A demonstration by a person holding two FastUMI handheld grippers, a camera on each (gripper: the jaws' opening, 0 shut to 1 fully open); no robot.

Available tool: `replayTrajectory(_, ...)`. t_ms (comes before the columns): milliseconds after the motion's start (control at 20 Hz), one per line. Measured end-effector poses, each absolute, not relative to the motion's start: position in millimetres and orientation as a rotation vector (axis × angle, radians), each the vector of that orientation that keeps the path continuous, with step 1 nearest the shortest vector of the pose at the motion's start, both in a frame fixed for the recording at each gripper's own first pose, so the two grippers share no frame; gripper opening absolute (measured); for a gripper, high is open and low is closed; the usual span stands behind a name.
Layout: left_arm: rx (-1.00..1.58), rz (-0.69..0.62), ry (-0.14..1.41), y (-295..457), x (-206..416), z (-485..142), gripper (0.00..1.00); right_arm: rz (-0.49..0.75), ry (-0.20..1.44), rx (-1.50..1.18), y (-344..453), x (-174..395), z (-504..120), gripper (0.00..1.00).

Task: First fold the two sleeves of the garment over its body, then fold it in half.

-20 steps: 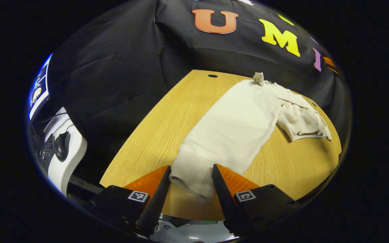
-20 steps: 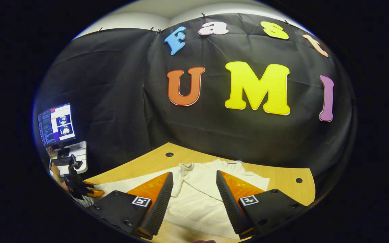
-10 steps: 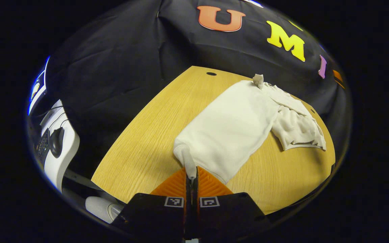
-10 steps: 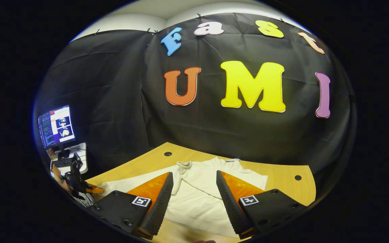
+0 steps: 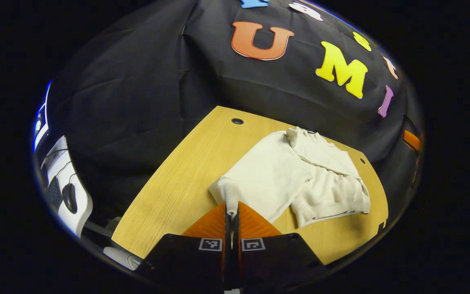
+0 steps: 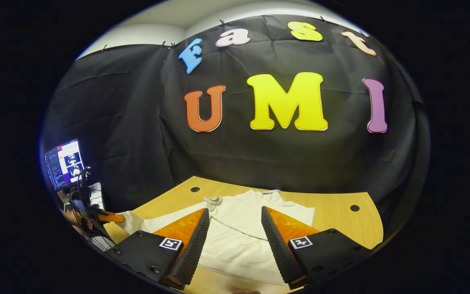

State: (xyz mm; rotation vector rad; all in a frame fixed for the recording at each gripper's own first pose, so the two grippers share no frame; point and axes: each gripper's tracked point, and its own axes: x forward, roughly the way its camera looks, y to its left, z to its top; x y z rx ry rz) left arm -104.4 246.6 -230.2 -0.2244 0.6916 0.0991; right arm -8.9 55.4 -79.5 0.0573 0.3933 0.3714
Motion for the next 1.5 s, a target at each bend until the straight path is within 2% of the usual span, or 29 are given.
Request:
replayTrajectory(550, -0.366, -0.042, 0.519, 161.4, 52.8, -127.4, 0.03, 0.139, 0.351, 0.145, -78.4, -19.3, -71.5, 0.81)
replayTrajectory(950, -0.270, -0.292, 0.453, 37.9, 144.6, -66.0, 0.03, -0.003, 0.326, 0.177, -156.5, -37.1, -65.9, 0.82)
replayTrajectory(1250, -0.193, -0.515, 0.440, -84.4, 178.9, -61.8, 0.03, -0.111, 0.343, 0.200, -201.3, -63.1, -72.6, 0.83)
replayTrajectory(1500, -0.146, -0.664, 0.489, -178.5, 195.2, -94.9, 0.03, -0.184, 0.362, 0.199, -229.9, -76.2, -76.1, 0.83)
